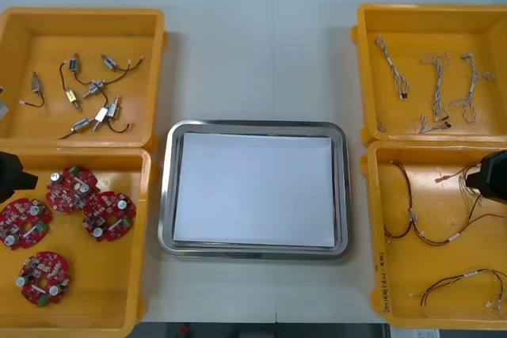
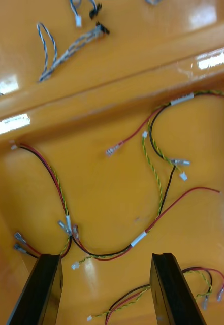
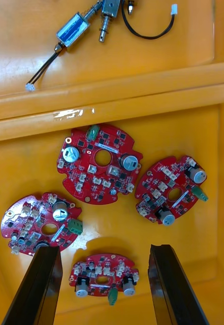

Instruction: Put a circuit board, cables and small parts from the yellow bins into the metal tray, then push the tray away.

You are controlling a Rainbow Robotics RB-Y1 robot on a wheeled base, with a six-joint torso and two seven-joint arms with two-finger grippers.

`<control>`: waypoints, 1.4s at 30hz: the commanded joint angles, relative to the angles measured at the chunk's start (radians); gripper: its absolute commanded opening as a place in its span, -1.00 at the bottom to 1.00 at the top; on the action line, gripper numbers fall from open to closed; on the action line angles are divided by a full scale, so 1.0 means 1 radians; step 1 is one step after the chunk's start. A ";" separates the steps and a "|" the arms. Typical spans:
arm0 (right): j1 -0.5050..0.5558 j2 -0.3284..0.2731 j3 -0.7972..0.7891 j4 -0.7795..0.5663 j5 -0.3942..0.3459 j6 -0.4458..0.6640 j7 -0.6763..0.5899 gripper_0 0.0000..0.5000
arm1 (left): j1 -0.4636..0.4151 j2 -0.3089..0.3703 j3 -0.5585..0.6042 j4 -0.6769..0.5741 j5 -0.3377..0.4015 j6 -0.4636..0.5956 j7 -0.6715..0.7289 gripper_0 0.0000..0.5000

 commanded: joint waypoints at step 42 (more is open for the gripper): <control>0.079 0.083 0.096 0.276 0.083 -0.178 -0.337 1.00 | 0.724 0.303 -0.039 -0.075 -0.025 -0.742 -0.331 1.00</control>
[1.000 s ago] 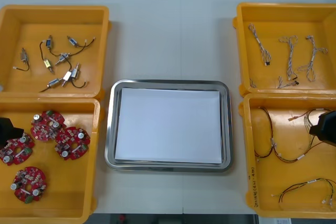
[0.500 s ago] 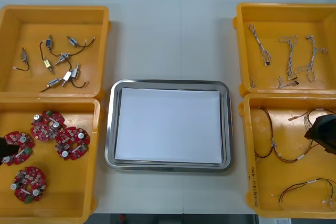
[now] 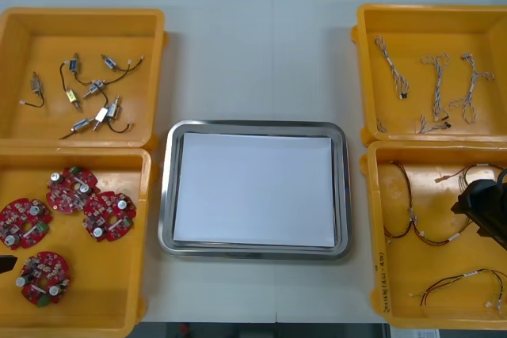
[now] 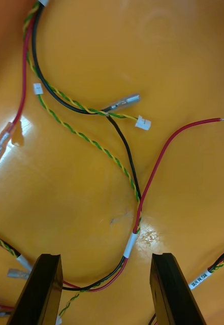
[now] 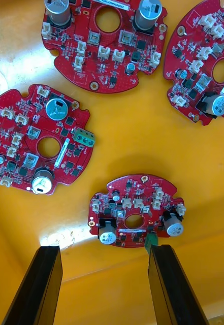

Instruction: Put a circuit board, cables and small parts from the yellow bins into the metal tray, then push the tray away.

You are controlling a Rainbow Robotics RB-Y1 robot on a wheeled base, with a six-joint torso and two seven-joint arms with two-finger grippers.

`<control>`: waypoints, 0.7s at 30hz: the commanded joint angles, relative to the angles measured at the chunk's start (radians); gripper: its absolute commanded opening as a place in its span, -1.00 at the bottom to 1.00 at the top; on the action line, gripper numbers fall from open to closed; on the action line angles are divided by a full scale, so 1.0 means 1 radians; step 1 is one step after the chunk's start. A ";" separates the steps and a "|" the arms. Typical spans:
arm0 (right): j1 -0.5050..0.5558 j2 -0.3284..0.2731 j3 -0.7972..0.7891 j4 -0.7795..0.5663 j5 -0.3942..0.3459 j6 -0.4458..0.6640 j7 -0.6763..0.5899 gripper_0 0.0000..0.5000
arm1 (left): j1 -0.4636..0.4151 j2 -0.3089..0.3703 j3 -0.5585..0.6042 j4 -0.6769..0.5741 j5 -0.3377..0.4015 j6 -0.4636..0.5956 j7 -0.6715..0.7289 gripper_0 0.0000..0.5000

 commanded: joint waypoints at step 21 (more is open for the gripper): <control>0.051 0.038 0.062 0.092 0.015 -0.103 -0.034 1.00 | 0.024 0.097 -0.216 0.124 -0.051 -0.294 -0.225 1.00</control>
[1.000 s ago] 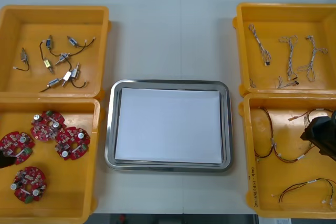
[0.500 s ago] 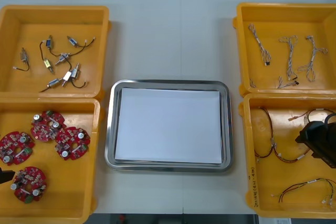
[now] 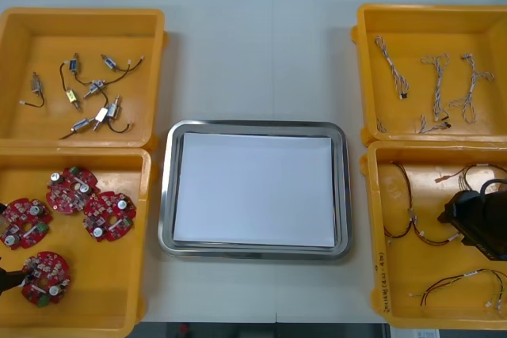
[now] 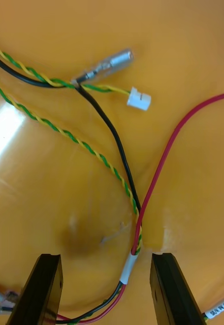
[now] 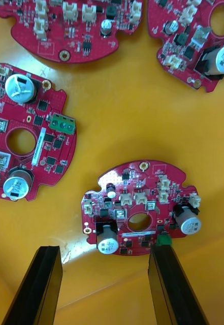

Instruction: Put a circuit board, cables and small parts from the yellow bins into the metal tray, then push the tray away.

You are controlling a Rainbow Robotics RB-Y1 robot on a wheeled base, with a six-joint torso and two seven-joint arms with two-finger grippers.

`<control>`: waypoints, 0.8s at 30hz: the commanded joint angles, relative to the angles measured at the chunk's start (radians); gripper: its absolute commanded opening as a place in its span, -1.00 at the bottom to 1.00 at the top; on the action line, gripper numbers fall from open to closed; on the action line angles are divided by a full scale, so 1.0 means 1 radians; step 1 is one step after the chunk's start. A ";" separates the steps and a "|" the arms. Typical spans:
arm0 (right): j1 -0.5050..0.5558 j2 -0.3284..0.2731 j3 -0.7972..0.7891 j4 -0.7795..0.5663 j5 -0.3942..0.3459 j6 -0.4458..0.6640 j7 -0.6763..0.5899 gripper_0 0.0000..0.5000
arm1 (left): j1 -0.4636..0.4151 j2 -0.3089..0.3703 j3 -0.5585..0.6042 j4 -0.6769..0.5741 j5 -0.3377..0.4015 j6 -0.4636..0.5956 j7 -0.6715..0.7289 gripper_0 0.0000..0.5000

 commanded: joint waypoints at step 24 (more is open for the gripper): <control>0.072 0.020 0.048 -0.008 0.038 -0.098 -0.050 1.00 | -0.169 0.084 -0.243 0.146 -0.025 -0.139 -0.090 1.00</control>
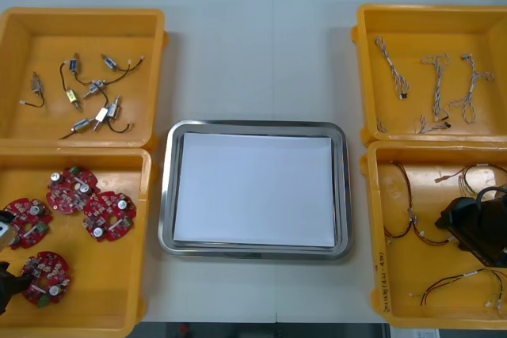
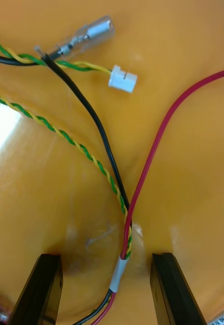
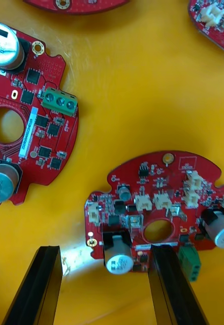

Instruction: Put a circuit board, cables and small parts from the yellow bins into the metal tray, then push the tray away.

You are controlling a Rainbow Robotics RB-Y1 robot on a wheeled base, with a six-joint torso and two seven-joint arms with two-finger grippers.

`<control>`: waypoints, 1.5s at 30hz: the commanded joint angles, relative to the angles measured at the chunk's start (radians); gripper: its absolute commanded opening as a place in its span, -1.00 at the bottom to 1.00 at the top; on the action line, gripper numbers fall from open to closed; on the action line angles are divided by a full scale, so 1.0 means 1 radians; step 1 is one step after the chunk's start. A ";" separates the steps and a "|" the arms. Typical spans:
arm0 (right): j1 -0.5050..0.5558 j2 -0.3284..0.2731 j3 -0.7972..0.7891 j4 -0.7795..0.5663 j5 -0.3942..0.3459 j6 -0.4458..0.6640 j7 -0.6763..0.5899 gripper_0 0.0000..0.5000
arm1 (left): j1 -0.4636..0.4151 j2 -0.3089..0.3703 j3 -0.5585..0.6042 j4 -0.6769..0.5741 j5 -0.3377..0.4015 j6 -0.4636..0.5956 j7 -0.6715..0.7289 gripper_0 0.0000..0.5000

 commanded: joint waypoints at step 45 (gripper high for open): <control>-0.018 -0.004 -0.212 -0.354 -0.022 0.295 0.023 -1.00 | -0.115 0.054 -0.159 0.076 -0.031 -0.082 -0.086 1.00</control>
